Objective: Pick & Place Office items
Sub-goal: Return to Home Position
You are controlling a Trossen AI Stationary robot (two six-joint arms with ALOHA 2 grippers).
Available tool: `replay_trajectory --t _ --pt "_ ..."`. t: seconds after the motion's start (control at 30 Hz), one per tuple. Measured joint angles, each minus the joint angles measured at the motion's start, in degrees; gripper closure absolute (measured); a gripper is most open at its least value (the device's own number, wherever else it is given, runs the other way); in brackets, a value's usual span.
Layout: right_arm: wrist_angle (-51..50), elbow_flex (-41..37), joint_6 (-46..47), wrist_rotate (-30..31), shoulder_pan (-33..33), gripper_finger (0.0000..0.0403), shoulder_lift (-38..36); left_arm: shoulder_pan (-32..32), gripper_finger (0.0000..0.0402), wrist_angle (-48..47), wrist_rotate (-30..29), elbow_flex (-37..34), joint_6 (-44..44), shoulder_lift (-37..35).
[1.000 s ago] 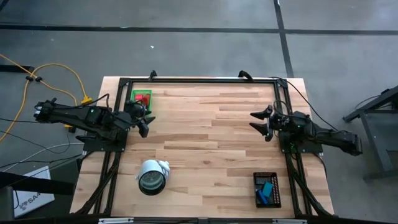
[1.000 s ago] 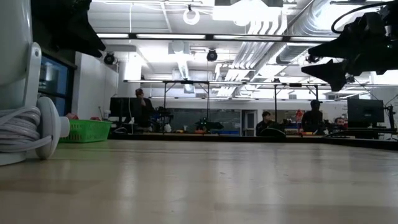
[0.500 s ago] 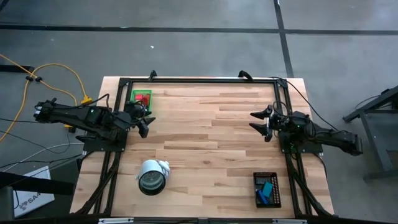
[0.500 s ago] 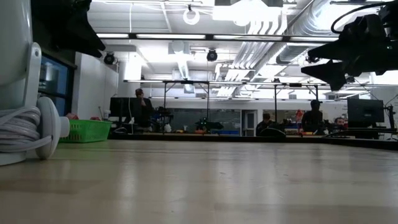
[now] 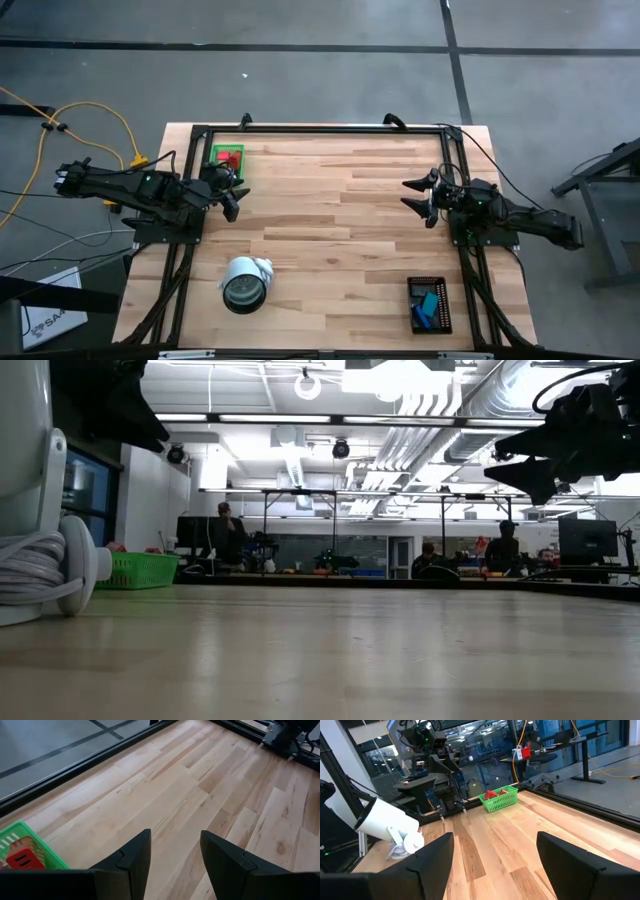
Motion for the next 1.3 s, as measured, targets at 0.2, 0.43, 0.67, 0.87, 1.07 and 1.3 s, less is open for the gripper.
replay_trajectory --t 0.2,0.43,0.67,0.87,1.07,1.3 --pt "0.0 0.0 0.0 0.0 0.0 0.0131 0.0 0.0 0.0238 0.0 0.0 0.0 0.0 0.0" --pt "6.4 0.0 16.6 24.2 -0.2 0.0131 1.4 0.0 0.0238 0.0 -0.1 0.0 0.0 0.0" --pt "5.8 0.0 26.6 53.6 -0.1 0.0131 2.0 -0.1 0.0238 0.0 -0.1 0.0 0.0 0.0" --pt "5.4 0.0 26.6 58.5 -0.1 0.0131 2.0 -0.1 0.0238 0.0 0.1 0.0 0.0 0.0" --pt "5.4 0.0 26.6 58.5 -0.1 0.0131 2.0 -0.1 0.0238 0.0 0.1 0.0 0.0 0.0" --pt "5.5 0.0 26.6 58.5 -0.1 0.0131 2.0 -0.1 0.0238 0.0 0.1 0.0 0.7 0.0"
